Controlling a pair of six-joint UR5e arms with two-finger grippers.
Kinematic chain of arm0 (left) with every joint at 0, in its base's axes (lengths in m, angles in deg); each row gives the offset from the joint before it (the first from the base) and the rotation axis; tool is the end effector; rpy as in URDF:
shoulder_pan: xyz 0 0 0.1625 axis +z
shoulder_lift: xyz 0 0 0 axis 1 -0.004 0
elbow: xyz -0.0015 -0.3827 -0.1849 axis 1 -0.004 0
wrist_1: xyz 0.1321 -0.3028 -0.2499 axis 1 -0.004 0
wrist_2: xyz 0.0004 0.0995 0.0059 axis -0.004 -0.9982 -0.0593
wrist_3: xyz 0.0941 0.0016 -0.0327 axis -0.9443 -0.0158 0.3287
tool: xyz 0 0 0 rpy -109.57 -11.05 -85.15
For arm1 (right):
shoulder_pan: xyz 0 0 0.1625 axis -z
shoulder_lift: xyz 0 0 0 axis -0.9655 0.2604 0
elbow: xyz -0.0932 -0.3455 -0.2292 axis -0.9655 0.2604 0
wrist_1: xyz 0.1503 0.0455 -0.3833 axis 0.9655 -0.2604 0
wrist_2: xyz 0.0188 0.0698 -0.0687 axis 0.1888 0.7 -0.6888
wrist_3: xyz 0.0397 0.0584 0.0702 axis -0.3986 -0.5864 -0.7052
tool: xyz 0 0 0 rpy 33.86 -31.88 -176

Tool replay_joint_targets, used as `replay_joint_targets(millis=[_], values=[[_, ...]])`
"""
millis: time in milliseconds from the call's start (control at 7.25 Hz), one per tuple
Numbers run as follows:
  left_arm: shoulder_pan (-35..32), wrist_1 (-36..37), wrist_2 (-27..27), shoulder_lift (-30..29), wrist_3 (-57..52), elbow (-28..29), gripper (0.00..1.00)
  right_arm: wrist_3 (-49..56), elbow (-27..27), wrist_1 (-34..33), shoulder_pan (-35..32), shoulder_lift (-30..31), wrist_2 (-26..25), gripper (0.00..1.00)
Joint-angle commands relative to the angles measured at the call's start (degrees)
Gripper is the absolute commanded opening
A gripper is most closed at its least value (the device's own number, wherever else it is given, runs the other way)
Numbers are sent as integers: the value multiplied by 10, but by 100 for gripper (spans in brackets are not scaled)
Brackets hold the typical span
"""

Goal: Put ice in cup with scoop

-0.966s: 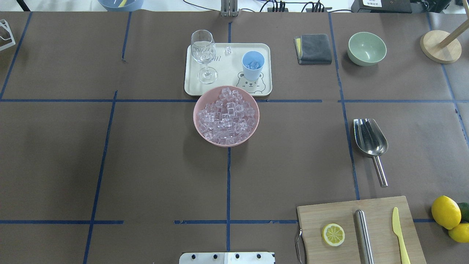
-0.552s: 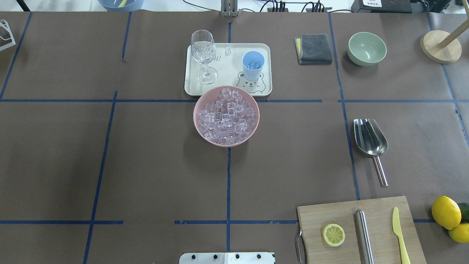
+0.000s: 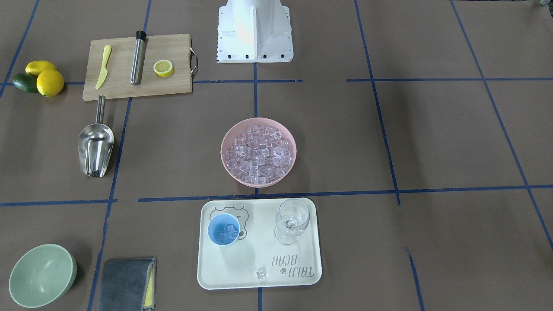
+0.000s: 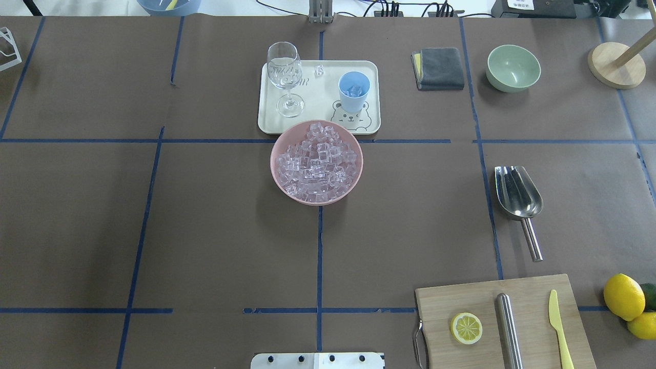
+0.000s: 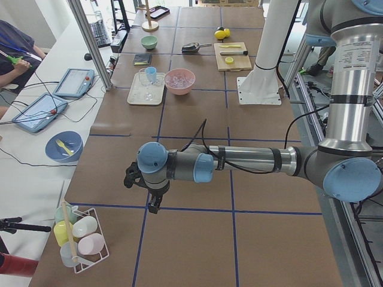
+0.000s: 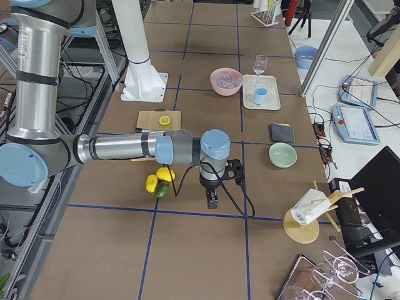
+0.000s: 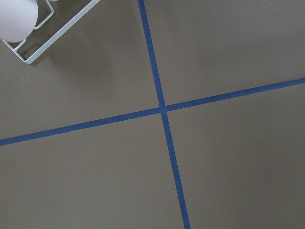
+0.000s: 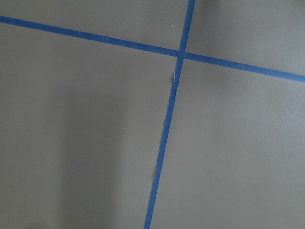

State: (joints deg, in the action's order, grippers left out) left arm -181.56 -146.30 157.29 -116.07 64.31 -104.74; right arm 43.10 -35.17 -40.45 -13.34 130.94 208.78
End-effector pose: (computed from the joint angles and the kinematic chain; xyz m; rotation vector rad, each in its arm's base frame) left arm -0.0747 -0.4959 0.6391 0.1496 0.8285 0.1682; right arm 0.0532 -0.4303 0.6122 0.0487 -0.7361 -0.1755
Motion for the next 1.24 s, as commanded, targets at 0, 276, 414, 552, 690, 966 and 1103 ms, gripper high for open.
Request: replay_joint_targets(millis=[0, 276, 414, 552, 690, 966, 1103], values=[[-1, -1, -1, 2, -1, -7, 100, -2, 1, 0, 0, 0, 0, 100], [-1, 0, 2, 5, -2, -24, 100, -3, 1, 0, 0, 1, 0, 100], [-1, 0, 2, 5, -1, -31, 100, -3, 1, 0, 0, 2, 0, 100], [-1, 0, 0, 5, -1, -44, 100, -3, 1, 0, 0, 2, 0, 100], [-1, 0, -1, 6, -1, -44, 100, -3, 1, 0, 0, 2, 0, 100], [-1, 0, -1, 7, -1, -44, 100, -1, 2, 0, 0, 2, 0, 100], [-1, 0, -1, 7, -1, -43, 100, -2, 2, 0, 0, 2, 0, 100]])
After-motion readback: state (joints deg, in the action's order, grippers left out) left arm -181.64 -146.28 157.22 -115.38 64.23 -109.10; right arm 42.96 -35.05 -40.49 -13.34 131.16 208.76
